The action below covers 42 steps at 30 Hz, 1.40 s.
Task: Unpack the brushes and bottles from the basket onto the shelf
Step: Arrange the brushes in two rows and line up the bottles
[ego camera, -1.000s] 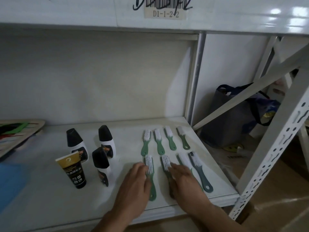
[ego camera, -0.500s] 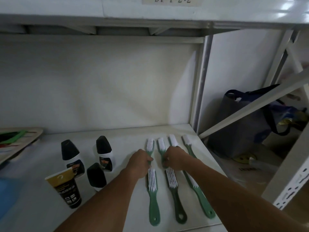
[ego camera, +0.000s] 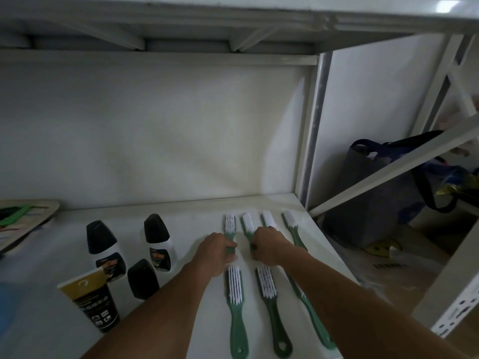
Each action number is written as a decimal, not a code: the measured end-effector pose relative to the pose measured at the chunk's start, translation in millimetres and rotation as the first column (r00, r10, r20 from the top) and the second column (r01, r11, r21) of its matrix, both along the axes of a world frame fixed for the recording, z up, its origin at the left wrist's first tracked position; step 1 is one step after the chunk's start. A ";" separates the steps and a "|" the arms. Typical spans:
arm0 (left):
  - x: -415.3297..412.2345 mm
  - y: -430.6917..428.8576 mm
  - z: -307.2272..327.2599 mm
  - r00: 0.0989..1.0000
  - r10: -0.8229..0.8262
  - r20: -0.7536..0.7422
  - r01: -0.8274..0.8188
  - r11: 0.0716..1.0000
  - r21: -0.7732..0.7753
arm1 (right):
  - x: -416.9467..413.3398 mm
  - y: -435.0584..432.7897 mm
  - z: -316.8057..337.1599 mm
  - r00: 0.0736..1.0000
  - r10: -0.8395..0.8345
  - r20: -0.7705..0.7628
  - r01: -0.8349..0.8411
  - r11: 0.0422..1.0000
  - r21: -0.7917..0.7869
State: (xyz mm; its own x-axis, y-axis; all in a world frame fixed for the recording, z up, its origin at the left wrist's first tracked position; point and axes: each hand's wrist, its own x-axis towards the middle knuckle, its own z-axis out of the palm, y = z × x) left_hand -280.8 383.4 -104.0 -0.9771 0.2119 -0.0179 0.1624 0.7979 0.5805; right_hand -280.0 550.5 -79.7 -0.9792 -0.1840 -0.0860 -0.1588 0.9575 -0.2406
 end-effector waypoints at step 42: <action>5.0 122.1 28.0 0.975 -0.170 -0.140 0.099 0.905 -0.413 | 1.1 115.5 -17.0 0.924 -0.381 -0.036 0.368 0.911 -0.188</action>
